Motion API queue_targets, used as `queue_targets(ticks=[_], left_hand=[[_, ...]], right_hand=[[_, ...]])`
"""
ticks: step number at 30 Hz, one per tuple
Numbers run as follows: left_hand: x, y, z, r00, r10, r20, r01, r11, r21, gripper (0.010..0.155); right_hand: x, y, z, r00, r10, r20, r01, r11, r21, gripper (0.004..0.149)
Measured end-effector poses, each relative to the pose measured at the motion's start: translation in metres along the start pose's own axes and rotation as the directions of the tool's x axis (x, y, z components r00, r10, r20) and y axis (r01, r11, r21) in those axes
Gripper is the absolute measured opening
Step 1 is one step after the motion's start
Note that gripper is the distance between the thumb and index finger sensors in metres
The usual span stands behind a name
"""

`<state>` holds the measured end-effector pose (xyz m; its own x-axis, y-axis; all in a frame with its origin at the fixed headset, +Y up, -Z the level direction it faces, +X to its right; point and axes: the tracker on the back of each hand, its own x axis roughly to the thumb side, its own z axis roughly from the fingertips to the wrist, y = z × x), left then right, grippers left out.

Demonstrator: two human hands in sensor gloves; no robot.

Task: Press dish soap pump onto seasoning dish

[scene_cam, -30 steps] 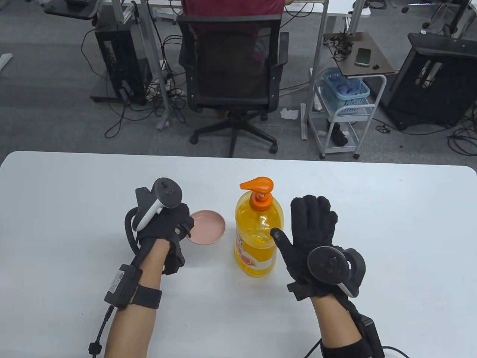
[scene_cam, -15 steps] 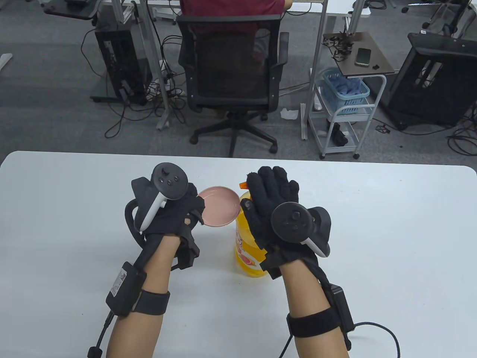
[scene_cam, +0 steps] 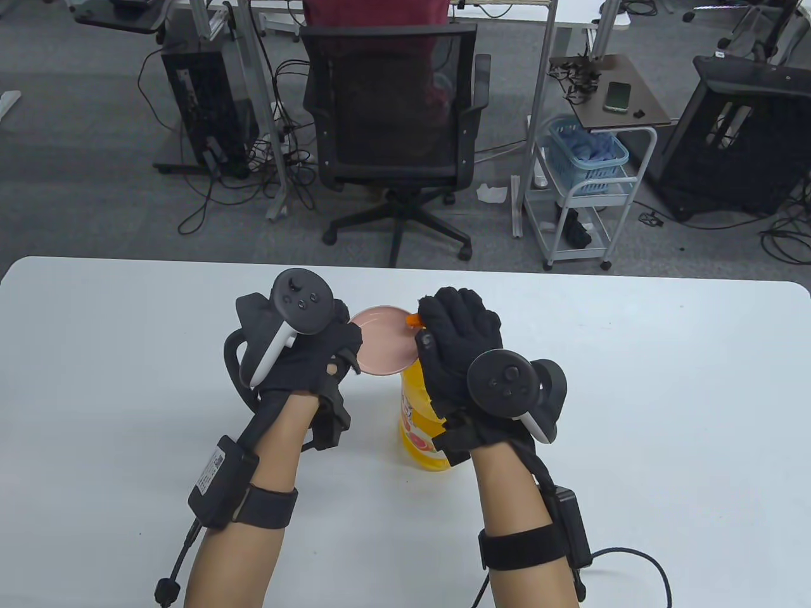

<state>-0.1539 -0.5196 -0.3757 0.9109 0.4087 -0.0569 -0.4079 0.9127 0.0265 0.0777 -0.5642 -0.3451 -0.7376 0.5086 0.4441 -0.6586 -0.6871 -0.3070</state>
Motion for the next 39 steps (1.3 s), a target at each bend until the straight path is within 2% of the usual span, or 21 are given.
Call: queue_targets(ticks=[4,7,13,17,22,26,30,33,39], left_hand=[[0.002,0.002,0.001,1.000,-0.009,0.009,0.009,1.000,0.003,0.047],[0.002,0.004,0.002,1.000,-0.013,0.015,0.012,1.000,0.012,0.046],[-0.004,0.009,0.003,0.999,0.009,0.035,-0.010,0.999,0.035,0.046],[-0.012,0.015,-0.002,0.999,0.020,0.026,-0.021,0.999,0.028,0.046],[-0.037,0.019,-0.005,0.995,0.100,-0.018,-0.098,0.992,0.078,0.046],[-0.060,0.014,-0.007,0.992,0.114,-0.055,-0.107,0.987,0.121,0.046],[-0.087,-0.009,-0.013,0.988,0.108,-0.111,-0.094,0.988,0.119,0.046],[-0.113,-0.043,-0.019,0.981,0.095,-0.170,-0.079,0.992,0.098,0.046],[-0.159,-0.140,-0.027,0.953,0.100,-0.287,-0.107,0.994,-0.010,0.046]], right_hand=[[-0.003,0.005,0.005,1.000,0.009,0.010,-0.009,1.000,-0.024,0.056],[-0.008,0.005,0.005,0.999,-0.042,-0.001,0.042,0.999,0.023,0.058],[-0.014,0.005,0.001,0.993,-0.120,-0.002,0.120,0.992,0.033,0.060],[-0.017,0.001,-0.001,0.984,-0.176,-0.022,0.177,0.981,0.077,0.062],[-0.031,-0.012,0.015,0.989,-0.148,-0.028,0.148,0.989,0.000,0.065],[-0.054,-0.014,0.038,0.991,-0.115,-0.069,0.116,0.993,0.001,0.066],[-0.079,-0.003,0.066,0.993,-0.044,-0.110,0.050,0.997,0.056,0.067],[-0.098,0.015,0.089,0.991,-0.015,-0.133,0.028,0.995,0.100,0.068],[-0.124,0.051,0.125,0.983,0.018,-0.184,0.017,0.983,0.185,0.069]])
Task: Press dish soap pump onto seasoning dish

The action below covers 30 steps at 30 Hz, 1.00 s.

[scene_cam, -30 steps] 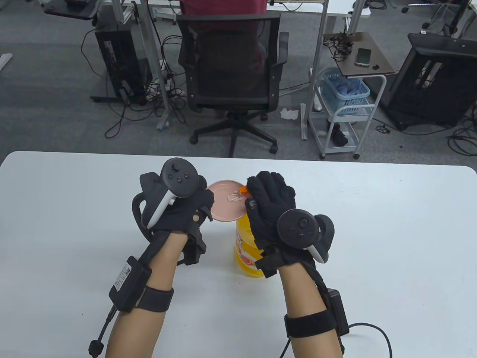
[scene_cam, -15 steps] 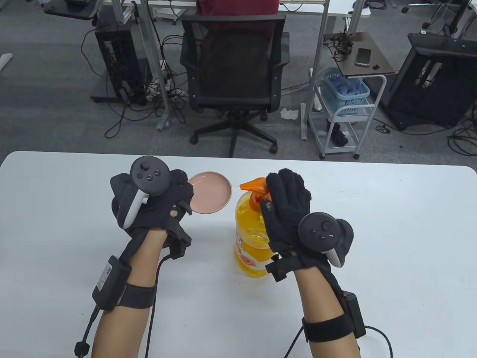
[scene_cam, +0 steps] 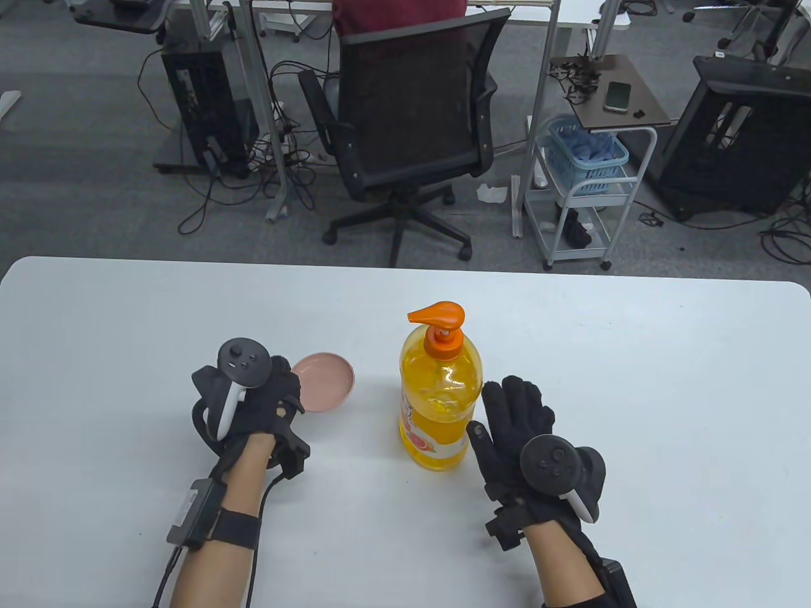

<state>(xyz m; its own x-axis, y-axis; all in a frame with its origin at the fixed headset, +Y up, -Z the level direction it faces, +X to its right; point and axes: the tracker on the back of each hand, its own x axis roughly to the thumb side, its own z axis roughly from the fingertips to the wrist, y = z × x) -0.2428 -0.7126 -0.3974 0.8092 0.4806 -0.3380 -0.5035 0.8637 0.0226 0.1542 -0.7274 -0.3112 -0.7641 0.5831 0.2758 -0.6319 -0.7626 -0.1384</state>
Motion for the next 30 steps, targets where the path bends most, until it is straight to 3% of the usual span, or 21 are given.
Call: queue_targets(ticks=[4,6,14,18,22,27,30], left_hand=[[-0.016,-0.044,-0.007,0.998,0.018,-0.065,-0.022,0.999,-0.049,0.046],[-0.016,-0.054,-0.008,0.998,0.005,-0.070,-0.009,0.999,-0.054,0.046],[-0.006,-0.067,-0.003,0.996,-0.062,-0.061,0.058,0.996,-0.073,0.048],[-0.002,-0.060,0.005,0.995,-0.100,-0.026,0.096,0.988,-0.120,0.056],[0.010,-0.039,0.023,0.951,-0.300,0.079,0.310,0.932,-0.190,0.065],[0.025,-0.002,0.065,0.909,-0.304,0.286,0.331,0.942,-0.050,0.066],[0.024,0.008,0.085,0.859,-0.313,0.405,0.322,0.946,0.047,0.069]], right_hand=[[-0.011,0.009,0.002,0.999,0.041,-0.034,-0.040,0.999,0.031,0.069],[-0.014,0.009,0.002,0.999,0.031,-0.037,-0.031,0.999,0.011,0.069],[-0.019,0.008,0.005,0.998,0.035,-0.061,-0.033,0.999,0.024,0.069],[-0.014,0.001,0.008,0.998,0.041,-0.042,-0.041,0.999,0.004,0.070],[-0.001,-0.012,0.007,0.997,0.076,-0.007,-0.076,0.997,-0.026,0.070],[0.020,-0.026,0.007,0.970,0.236,0.058,-0.233,0.971,-0.053,0.071],[0.024,-0.026,0.011,0.955,0.287,0.081,-0.282,0.957,-0.061,0.071]])
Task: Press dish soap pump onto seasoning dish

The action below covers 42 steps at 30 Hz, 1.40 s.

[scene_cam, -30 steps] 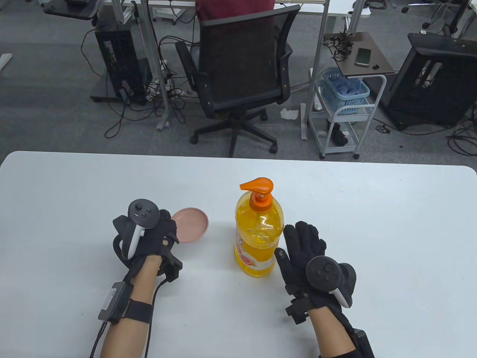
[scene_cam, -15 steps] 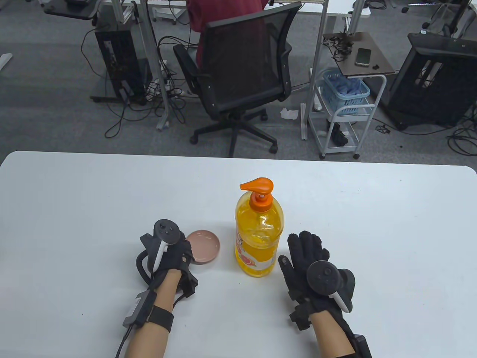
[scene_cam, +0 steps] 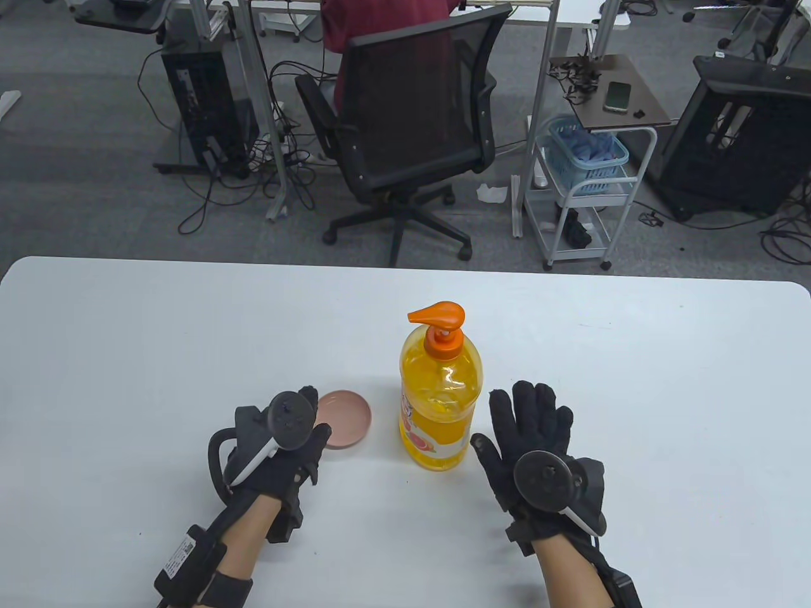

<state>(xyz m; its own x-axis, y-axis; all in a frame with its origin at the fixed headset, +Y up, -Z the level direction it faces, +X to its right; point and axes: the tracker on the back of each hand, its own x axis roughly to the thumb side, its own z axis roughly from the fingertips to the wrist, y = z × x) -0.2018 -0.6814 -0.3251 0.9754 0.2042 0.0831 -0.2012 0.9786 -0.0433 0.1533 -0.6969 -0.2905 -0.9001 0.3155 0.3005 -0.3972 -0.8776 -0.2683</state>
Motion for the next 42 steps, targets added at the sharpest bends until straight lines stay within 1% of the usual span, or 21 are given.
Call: queue_targets(ticks=[2,3,4,6,7,10,12,18,26,29,32,36,42], left_hand=[[-0.003,-0.004,0.010,0.997,-0.037,0.068,0.033,0.997,0.064,0.071],[-0.006,-0.010,0.013,0.995,-0.057,0.077,0.050,0.995,0.091,0.073],[-0.008,-0.015,0.015,0.994,-0.069,0.079,0.062,0.994,0.092,0.075],[-0.013,-0.031,0.014,0.992,-0.089,0.088,0.083,0.994,0.069,0.078],[-0.016,-0.034,0.014,0.991,-0.113,0.075,0.110,0.993,0.036,0.079],[-0.024,-0.042,0.012,0.989,-0.135,0.062,0.136,0.991,-0.015,0.085],[-0.027,-0.042,0.012,0.991,-0.121,0.057,0.123,0.992,-0.034,0.087],[-0.028,-0.039,0.019,0.993,-0.091,0.071,0.092,0.996,-0.018,0.089],[-0.024,-0.035,0.025,0.994,-0.065,0.093,0.065,0.998,0.005,0.089],[-0.023,-0.036,0.025,0.994,-0.075,0.084,0.075,0.997,0.010,0.089],[-0.024,-0.039,0.024,0.993,-0.101,0.063,0.101,0.995,0.013,0.089],[-0.024,-0.040,0.023,0.993,-0.100,0.055,0.100,0.995,0.005,0.089],[-0.022,-0.042,0.023,0.992,-0.114,0.053,0.115,0.993,-0.009,0.089]], right_hand=[[-0.001,0.007,0.005,0.999,0.046,0.017,-0.046,0.999,0.008,0.072],[-0.003,0.012,0.008,0.997,0.071,0.020,-0.072,0.997,0.017,0.072],[-0.005,0.017,0.010,0.996,0.085,0.019,-0.085,0.996,0.027,0.072],[-0.011,0.027,0.011,0.996,0.089,-0.004,-0.088,0.992,0.093,0.073],[-0.014,0.030,0.012,0.996,0.088,-0.028,-0.084,0.989,0.122,0.073],[-0.018,0.035,0.015,0.995,0.096,-0.038,-0.091,0.988,0.128,0.074],[-0.019,0.034,0.016,0.995,0.095,-0.036,-0.089,0.988,0.124,0.074],[-0.018,0.034,0.016,0.996,0.085,-0.022,-0.082,0.990,0.118,0.074],[-0.018,0.030,0.017,0.999,0.040,-0.026,-0.037,0.994,0.100,0.074],[-0.019,0.031,0.017,0.999,0.036,-0.028,-0.033,0.994,0.102,0.074],[-0.022,0.034,0.016,0.999,0.005,-0.052,0.001,0.992,0.123,0.074],[-0.028,0.038,0.015,0.997,0.012,-0.075,-0.001,0.991,0.137,0.074],[-0.028,0.037,0.016,0.997,0.010,-0.082,0.001,0.991,0.131,0.074]])
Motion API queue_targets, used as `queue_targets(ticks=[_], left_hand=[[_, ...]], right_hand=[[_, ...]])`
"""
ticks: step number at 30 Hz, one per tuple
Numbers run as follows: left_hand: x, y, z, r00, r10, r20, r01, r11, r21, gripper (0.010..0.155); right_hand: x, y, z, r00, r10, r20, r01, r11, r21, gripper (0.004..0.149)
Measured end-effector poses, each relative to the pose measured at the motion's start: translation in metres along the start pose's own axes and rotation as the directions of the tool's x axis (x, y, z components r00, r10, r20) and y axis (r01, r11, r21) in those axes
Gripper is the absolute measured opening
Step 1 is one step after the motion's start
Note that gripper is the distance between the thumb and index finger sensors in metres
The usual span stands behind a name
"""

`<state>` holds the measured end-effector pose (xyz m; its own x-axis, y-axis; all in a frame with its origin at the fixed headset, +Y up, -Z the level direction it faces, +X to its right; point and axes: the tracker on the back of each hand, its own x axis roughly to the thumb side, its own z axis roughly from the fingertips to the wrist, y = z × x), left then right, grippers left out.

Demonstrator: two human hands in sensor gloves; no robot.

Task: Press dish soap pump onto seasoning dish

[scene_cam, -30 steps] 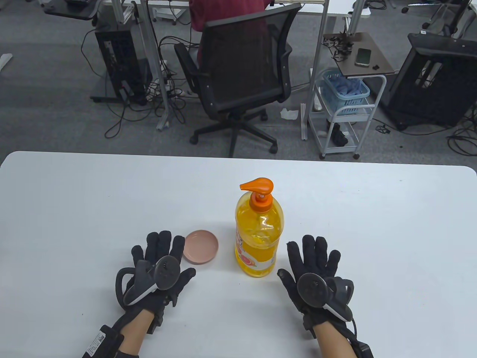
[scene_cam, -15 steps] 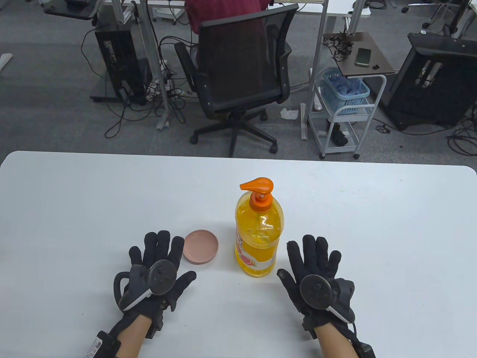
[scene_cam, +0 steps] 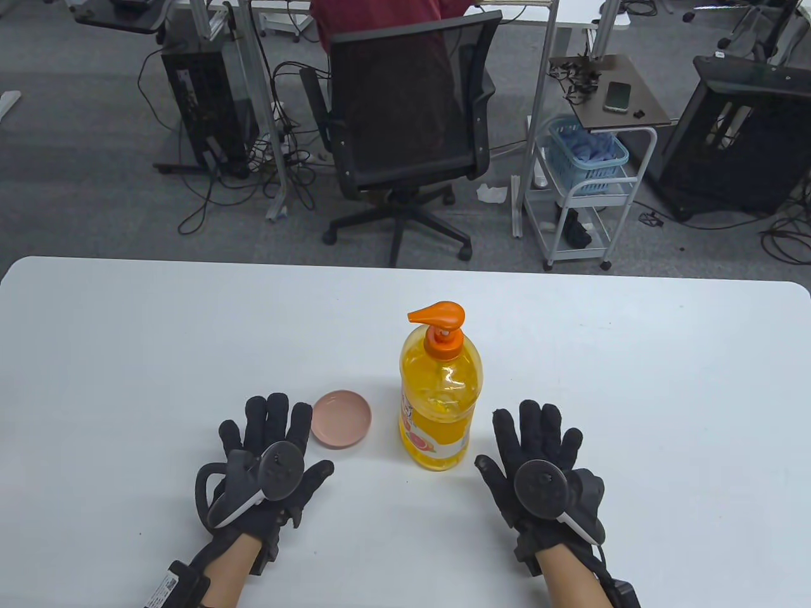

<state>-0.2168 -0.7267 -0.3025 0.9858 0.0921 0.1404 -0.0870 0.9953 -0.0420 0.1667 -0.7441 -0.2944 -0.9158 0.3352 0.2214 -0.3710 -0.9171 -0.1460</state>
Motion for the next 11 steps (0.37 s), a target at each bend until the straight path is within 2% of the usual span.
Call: queue_targets(ticks=[11], left_hand=[[0.0033,-0.0006,0.0004,1.000,-0.017,0.000,0.017,1.000,0.002,0.089]], right_hand=[[0.0003,-0.0018,0.0014,1.000,0.002,-0.002,-0.002,1.000,-0.009,0.074]])
